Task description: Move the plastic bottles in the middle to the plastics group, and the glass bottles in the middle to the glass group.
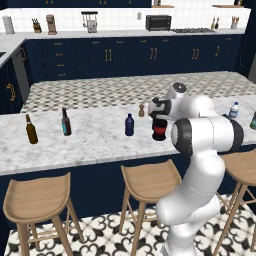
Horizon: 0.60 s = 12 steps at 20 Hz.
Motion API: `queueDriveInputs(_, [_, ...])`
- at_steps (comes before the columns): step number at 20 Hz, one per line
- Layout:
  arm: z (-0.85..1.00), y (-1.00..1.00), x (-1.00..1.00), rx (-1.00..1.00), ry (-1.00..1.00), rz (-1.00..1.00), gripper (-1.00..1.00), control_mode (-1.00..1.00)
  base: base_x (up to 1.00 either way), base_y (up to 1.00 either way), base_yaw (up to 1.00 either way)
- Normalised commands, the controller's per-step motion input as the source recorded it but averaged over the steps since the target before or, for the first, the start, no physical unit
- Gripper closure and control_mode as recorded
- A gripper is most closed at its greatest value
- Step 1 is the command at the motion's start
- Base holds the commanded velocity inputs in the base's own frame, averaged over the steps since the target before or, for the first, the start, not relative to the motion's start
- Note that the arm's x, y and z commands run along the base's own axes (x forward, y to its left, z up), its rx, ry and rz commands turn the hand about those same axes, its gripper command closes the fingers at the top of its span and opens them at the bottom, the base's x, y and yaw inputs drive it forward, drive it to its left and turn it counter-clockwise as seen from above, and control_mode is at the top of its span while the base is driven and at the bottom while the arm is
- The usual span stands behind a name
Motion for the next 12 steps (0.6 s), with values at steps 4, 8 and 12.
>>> queueDriveInputs(4, [-0.03, -0.17, 0.18, 0.00, 0.01, 0.00, -1.00, -1.00, 0.00, 0.00, 0.00])
queueDriveInputs(8, [-0.09, 0.00, 0.31, 0.00, 0.01, 0.00, -1.00, -1.00, 0.00, 0.00, 0.00])
queueDriveInputs(12, [-0.15, 0.00, 0.14, 0.00, 0.00, 0.00, -1.00, -1.00, 0.00, 0.00, 0.00])
